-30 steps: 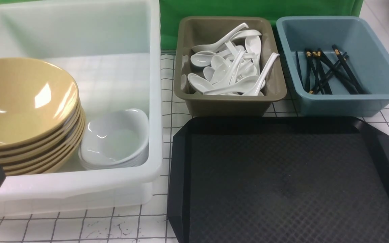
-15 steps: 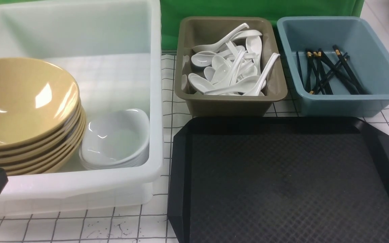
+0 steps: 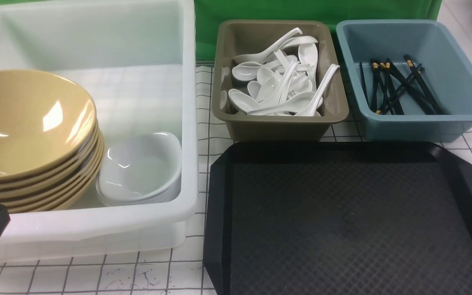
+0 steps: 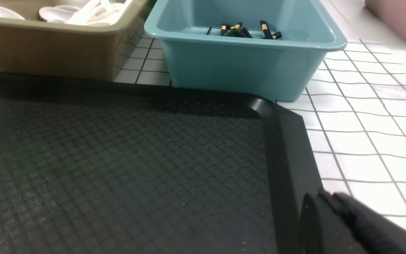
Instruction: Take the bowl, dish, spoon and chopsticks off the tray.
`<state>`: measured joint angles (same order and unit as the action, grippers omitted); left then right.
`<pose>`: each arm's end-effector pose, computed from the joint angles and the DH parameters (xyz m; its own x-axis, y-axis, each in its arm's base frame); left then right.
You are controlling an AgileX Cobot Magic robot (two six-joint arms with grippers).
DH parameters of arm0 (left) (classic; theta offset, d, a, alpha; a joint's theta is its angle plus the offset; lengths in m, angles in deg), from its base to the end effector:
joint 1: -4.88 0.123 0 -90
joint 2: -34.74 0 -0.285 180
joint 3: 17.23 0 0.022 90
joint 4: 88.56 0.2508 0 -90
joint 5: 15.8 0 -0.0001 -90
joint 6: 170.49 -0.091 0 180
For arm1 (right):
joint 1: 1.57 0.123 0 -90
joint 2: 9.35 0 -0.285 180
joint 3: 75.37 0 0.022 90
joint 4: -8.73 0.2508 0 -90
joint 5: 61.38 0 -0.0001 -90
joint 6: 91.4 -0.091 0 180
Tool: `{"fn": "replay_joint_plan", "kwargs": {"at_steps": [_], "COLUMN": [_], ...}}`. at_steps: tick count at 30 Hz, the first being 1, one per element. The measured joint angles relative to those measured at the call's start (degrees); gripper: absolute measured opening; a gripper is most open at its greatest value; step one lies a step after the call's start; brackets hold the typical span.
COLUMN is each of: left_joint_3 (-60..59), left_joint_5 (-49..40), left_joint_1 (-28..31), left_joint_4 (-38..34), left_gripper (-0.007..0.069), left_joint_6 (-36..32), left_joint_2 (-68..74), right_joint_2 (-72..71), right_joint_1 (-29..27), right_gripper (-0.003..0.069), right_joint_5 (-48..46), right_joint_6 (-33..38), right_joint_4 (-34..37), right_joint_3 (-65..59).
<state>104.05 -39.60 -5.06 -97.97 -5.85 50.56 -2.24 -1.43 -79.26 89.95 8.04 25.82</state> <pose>0.0497 -0.0148 0.2759 -0.1093 0.1380 -0.9844 0.2511 0.9620 0.1070 0.0541 -0.0002 0.1763 -0.2384 -0.0356 -0.9705 -0.0072 0.9994 -0.0349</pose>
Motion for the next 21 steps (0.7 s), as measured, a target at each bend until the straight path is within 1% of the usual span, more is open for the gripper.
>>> {"fn": "replay_joint_plan", "kwargs": {"at_steps": [6, 9, 13, 16, 18, 20, 21], "left_joint_3": [-0.08, -2.01, -6.79, -11.28, -15.37, -18.25, -18.49], "left_joint_5": [0.07, 2.21, 2.82, 4.23, 5.7, 6.22, 6.22], "left_joint_1": [0.0, 0.23, 3.92, 7.81, 9.52, 9.87, 9.94], "left_joint_4": [0.0, 0.27, 4.09, 6.64, 9.04, 9.73, 9.85], "left_gripper": [-0.0013, -0.0013, -0.0013, -0.0013, -0.0013, -0.0013, -0.0013], "left_joint_6": [0.0, 0.0, 0.51, 4.97, 10.67, 14.18, 14.62], "left_joint_2": [0.0, -1.54, -7.05, -8.7, -8.76, -8.76, -8.76], "right_joint_2": [0.0, 0.0, 0.0, 0.0, 0.0, 0.0, 0.0], "right_joint_1": [0.0, 0.0, 0.0, 0.0, 0.0, 0.0, 0.0], "right_gripper": [0.0076, 0.0078, 0.0078, 0.0078, 0.008, 0.0082, 0.0082], "right_joint_5": [-0.05, -0.05, -0.05, -0.05, -0.05, -0.05, -0.05], "right_joint_6": [0.0, 0.0, 0.0, 0.0, 0.0, 0.0, 0.0], "right_joint_4": [0.0, 0.0, 0.0, 0.0, 0.0, 0.0, 0.0], "right_joint_3": [0.0, 0.0, 0.0, 0.0, 0.0, 0.0, 0.0]}}
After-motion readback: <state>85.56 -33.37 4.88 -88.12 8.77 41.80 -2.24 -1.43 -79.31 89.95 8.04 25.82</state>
